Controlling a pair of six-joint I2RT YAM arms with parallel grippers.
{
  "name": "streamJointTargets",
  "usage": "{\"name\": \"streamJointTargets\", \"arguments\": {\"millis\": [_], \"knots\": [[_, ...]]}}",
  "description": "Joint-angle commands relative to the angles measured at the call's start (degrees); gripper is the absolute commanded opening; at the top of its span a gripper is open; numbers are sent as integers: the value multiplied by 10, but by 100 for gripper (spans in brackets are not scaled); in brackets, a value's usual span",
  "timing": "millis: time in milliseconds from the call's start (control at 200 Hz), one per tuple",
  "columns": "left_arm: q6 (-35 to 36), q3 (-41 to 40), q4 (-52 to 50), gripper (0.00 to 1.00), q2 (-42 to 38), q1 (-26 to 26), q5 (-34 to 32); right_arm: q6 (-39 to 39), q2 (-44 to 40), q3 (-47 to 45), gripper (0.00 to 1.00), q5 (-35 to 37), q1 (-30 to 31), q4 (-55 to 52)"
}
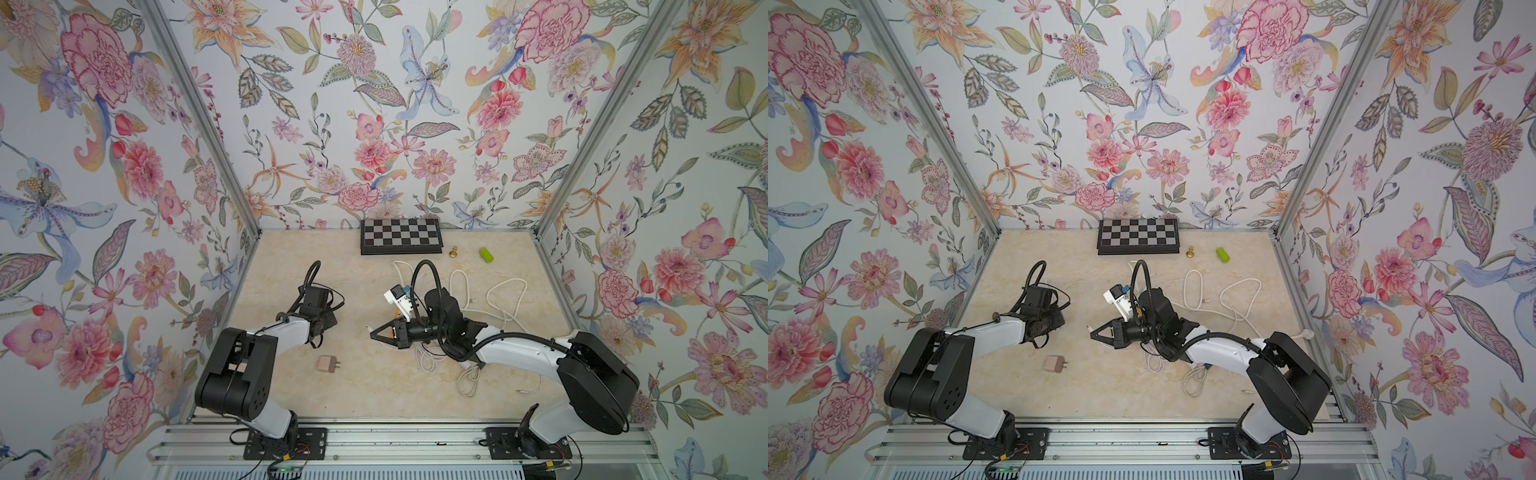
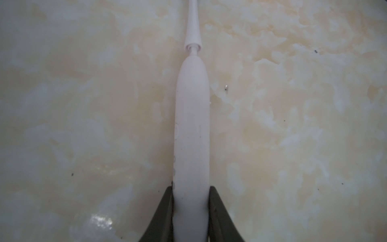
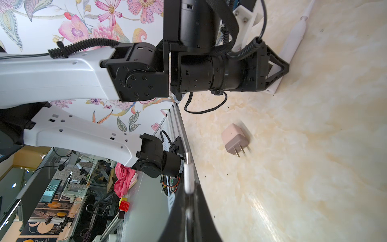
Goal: Charge the electric toothbrush
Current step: Pick up the electric toothbrush from the center of the board.
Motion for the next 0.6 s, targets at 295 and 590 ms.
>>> {"name": "streamJointTargets", "arguments": {"millis": [295, 590], "knots": [[-122, 8, 228, 0, -241, 1, 238, 188, -26, -67, 0, 100, 30, 271], [-245, -28, 439, 0, -289, -52, 324, 174, -16, -35, 0, 173, 70, 338]]}}
